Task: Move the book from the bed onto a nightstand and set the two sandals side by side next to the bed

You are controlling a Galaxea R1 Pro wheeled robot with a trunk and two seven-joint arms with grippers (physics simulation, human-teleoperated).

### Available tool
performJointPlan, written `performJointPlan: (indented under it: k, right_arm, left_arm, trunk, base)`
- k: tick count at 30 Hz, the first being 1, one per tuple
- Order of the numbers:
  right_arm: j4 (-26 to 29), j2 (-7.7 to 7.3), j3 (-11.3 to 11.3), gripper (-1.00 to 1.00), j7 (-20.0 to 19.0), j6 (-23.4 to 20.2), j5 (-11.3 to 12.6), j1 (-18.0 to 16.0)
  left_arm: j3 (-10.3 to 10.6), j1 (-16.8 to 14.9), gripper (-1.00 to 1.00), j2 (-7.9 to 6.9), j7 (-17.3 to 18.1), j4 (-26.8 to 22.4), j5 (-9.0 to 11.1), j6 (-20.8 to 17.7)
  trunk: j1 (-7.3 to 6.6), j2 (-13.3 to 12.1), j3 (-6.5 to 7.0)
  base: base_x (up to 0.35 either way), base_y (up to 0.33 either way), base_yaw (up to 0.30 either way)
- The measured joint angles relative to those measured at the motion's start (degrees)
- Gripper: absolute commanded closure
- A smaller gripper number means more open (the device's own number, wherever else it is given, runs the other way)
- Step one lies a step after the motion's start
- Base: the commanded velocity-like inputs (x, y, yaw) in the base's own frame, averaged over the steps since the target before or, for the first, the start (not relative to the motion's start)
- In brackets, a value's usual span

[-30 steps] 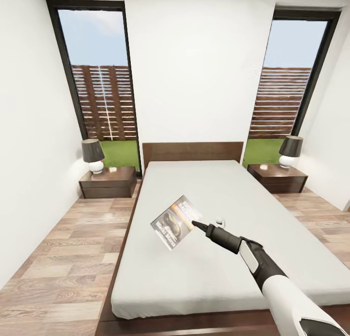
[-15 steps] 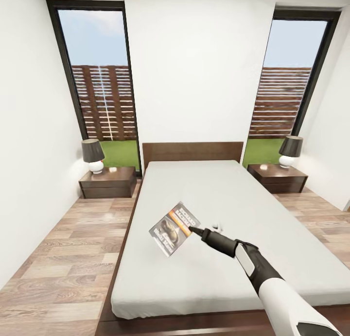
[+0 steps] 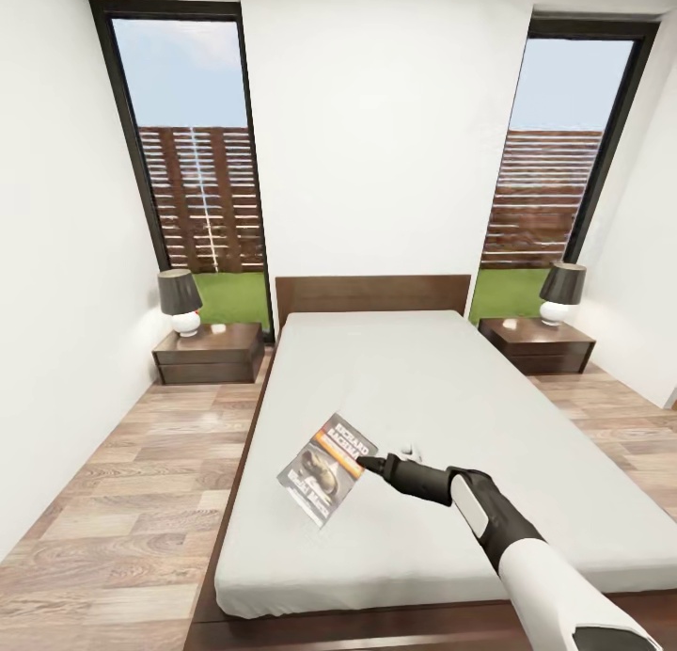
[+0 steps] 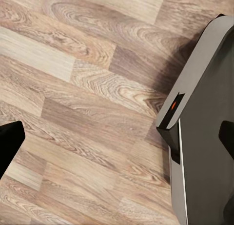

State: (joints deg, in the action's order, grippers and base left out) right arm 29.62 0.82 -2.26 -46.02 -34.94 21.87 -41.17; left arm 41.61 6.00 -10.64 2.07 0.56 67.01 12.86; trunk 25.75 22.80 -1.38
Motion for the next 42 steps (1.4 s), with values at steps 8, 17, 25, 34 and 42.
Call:
performJointPlan:
  k: [8, 17, 25, 34, 42]
  right_arm:
    - [0.1, -0.09, 6.0, 1.00, -0.2, -0.3, -0.2, 0.0]
    - [0.4, -0.29, 8.1, 1.00, -1.6, -0.3, -0.2, 0.0]
    - [0.4, -0.38, 8.5, 1.00, -2.1, -0.2, -0.3, 0.0]
    - [0.4, -0.05, 8.5, 1.00, -1.7, -0.4, -0.4, 0.0]
    - [0.4, 0.15, 8.6, 1.00, -1.6, -0.5, -0.3, 0.0]
  left_arm:
    - [0.0, 0.0, -1.00, 0.00, 0.0, 0.0, 0.0, 0.0]
    - [0.0, 0.0, -1.00, 0.00, 0.0, 0.0, 0.0, 0.0]
    - [0.0, 0.0, -1.00, 0.00, 0.0, 0.0, 0.0, 0.1]
    - [0.0, 0.0, -1.00, 0.00, 0.0, 0.0, 0.0, 0.1]
    - [0.0, 0.0, -1.00, 0.00, 0.0, 0.0, 0.0, 0.1]
  trunk:
    - [0.00, 0.0, 0.00]
    - [0.00, 0.0, 0.00]
    - [0.00, 0.0, 0.00]
    - [0.00, 0.0, 0.00]
    - [0.00, 0.0, 0.00]
  base:
    - [0.000, 0.000, 0.000]
    - [0.000, 0.000, 0.000]
    - [0.000, 0.000, 0.000]
    - [0.000, 0.000, 0.000]
    - [0.000, 0.000, 0.000]
